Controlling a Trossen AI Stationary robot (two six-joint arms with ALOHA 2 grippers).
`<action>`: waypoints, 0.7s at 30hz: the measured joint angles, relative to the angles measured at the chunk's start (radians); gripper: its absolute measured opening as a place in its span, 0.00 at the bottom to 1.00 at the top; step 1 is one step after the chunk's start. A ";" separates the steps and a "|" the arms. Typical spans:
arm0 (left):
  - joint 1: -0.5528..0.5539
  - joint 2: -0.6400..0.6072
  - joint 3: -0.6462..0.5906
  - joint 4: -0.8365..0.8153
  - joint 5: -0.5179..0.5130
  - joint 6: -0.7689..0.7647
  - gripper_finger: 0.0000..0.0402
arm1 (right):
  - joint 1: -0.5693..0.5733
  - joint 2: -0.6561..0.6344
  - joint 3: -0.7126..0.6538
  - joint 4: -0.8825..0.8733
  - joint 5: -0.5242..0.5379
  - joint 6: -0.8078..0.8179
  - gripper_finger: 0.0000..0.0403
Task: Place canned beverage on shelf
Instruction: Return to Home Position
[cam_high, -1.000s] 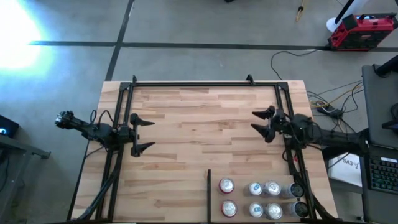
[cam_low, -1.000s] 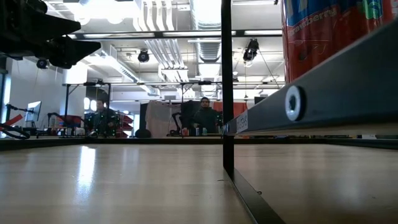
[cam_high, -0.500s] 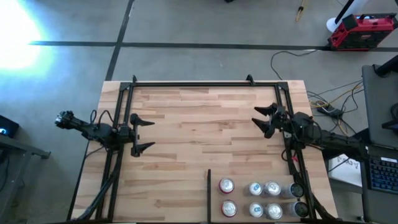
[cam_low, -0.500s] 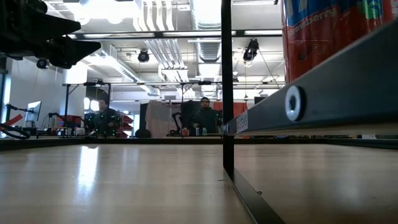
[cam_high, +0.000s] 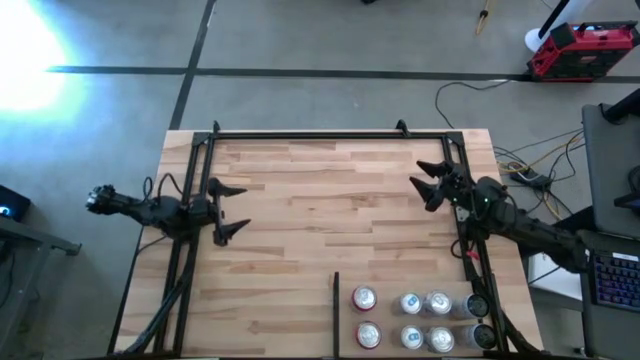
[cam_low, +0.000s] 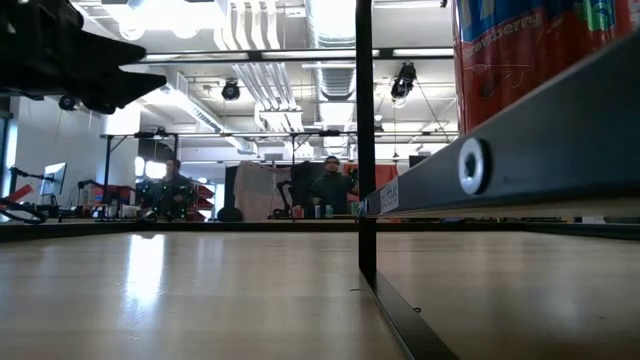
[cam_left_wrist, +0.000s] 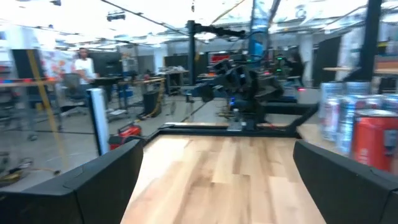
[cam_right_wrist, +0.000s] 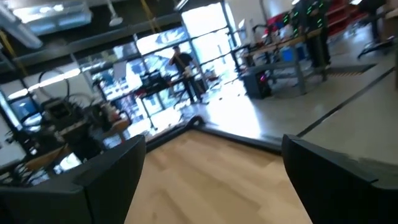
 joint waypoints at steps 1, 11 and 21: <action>0.019 0.000 0.000 0.000 0.000 0.000 1.00 | -0.015 -0.008 0.000 0.000 0.000 0.000 0.89; 0.147 0.016 0.002 0.000 -0.001 0.000 1.00 | -0.089 -0.044 0.000 0.001 0.002 0.000 0.89; 0.147 0.021 0.006 0.000 0.000 0.000 1.00 | -0.089 -0.010 0.000 0.000 0.001 0.000 0.89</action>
